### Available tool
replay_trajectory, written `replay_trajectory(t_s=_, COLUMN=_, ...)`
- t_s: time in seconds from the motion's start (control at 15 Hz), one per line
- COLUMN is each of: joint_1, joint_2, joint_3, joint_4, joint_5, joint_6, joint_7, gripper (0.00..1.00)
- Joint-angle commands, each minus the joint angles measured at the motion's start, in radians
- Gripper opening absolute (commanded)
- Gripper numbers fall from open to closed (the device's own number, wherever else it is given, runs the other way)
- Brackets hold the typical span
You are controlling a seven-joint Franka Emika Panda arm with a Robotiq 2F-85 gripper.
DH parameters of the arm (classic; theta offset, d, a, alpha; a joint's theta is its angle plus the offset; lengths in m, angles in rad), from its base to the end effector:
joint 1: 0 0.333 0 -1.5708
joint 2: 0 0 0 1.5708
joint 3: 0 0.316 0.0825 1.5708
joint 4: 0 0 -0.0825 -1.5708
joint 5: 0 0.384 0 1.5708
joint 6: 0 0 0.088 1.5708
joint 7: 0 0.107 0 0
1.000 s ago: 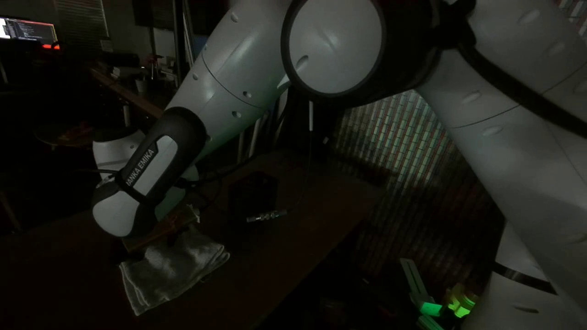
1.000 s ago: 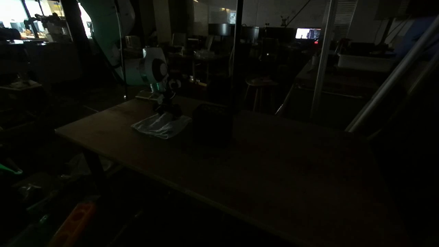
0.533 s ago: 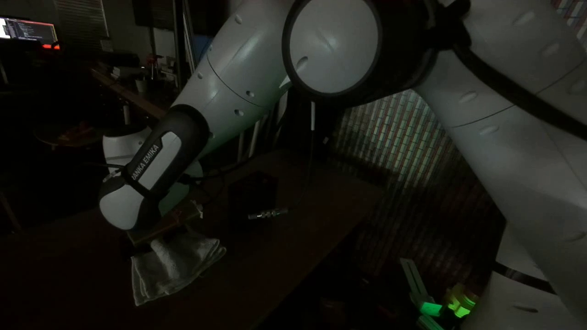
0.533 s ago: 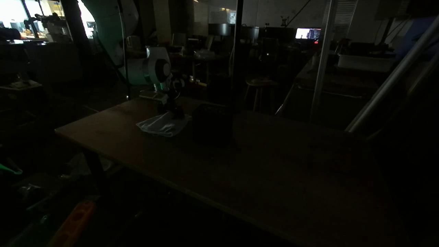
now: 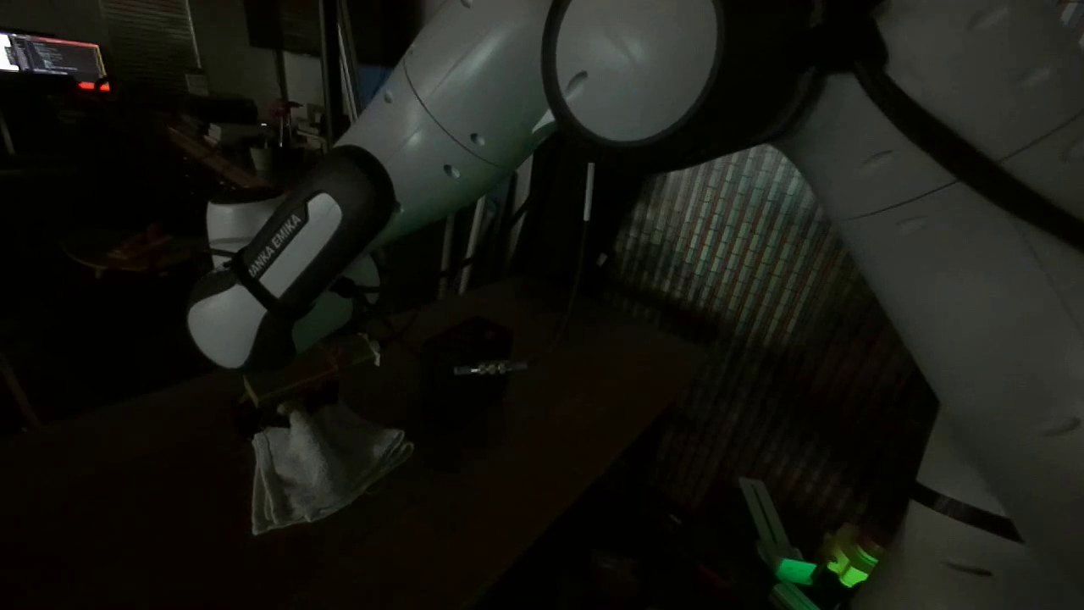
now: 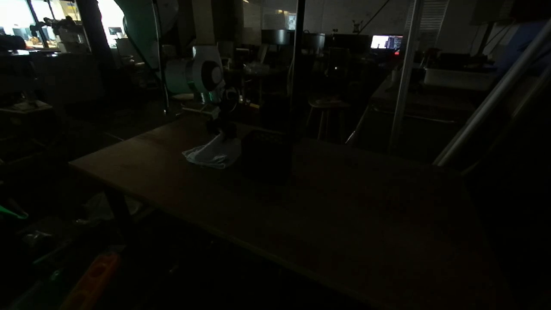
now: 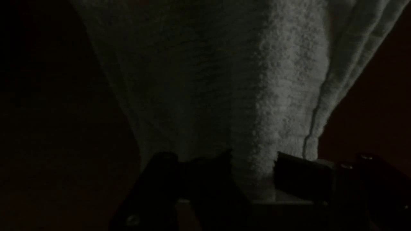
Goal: Put the towel inside the black box
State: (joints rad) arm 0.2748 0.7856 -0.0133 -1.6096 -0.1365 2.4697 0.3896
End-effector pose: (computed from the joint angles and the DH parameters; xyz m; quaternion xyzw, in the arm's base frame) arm 0.6747 0.1821 0.1720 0.9981 -0.0100 0.0508 0.0346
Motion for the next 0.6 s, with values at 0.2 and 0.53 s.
replay_trajectory(t_s=0.2, joint_1=-0.002, joint_2=-0.280, joint_3=0.031, joint_4=-0.100, joint_5=0.050, joint_6=-0.191, joint_7=-0.013, gripper=0.11)
replay_trajectory(t_s=0.53, joint_1=-0.006, joint_2=-0.500, joint_3=0.059, joint_4=-0.185, joint_5=0.053, joint_6=-0.309, joint_7=0.011, gripper=0.11)
